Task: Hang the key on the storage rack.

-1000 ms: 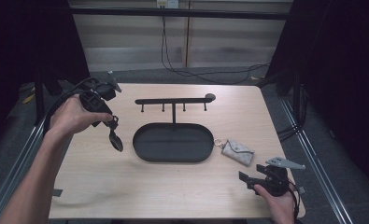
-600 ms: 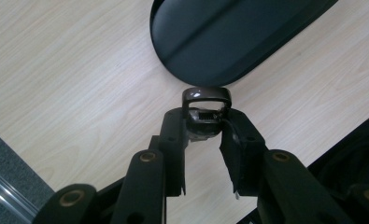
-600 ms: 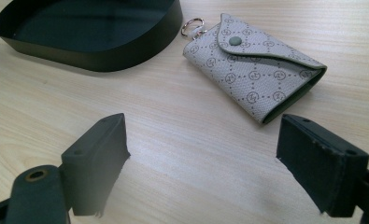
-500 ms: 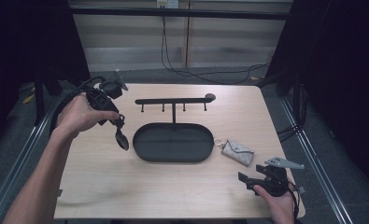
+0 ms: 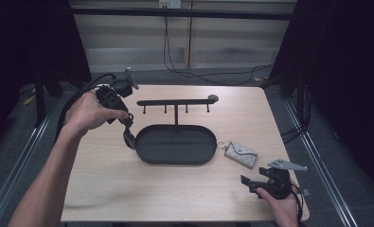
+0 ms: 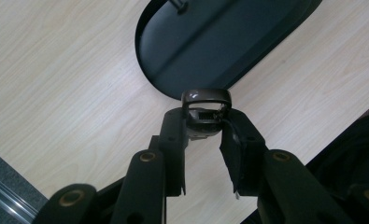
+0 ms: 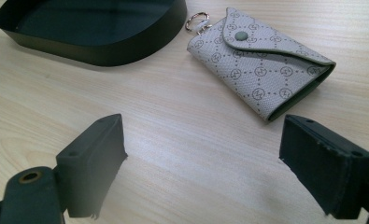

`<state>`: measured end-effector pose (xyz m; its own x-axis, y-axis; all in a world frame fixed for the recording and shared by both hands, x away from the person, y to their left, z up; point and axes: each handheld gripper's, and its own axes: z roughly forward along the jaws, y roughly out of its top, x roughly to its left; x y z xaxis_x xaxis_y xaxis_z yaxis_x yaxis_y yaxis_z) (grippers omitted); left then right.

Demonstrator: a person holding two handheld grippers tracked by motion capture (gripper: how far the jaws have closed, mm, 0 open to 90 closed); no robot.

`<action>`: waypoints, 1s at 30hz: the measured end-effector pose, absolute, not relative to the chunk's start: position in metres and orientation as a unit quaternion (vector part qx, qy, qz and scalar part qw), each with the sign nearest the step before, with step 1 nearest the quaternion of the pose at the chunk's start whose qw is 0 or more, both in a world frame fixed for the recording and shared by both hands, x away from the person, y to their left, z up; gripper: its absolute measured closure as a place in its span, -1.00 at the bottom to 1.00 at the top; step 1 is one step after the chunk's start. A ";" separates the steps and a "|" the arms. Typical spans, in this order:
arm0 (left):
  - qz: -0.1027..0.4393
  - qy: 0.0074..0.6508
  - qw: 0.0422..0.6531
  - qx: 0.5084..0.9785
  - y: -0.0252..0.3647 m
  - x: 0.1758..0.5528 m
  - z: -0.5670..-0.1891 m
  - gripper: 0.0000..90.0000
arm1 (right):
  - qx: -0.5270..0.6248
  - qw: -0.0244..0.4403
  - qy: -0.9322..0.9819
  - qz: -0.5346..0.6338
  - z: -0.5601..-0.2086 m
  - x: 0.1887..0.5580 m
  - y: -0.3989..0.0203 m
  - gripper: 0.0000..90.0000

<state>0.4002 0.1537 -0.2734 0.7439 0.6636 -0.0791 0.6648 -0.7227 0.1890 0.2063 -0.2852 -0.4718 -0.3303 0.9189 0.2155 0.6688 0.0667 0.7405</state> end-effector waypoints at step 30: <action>-0.020 0.397 0.070 0.915 0.117 0.445 -0.303 0.57 | 0.557 0.155 0.710 0.401 -0.471 0.205 -0.287 -0.69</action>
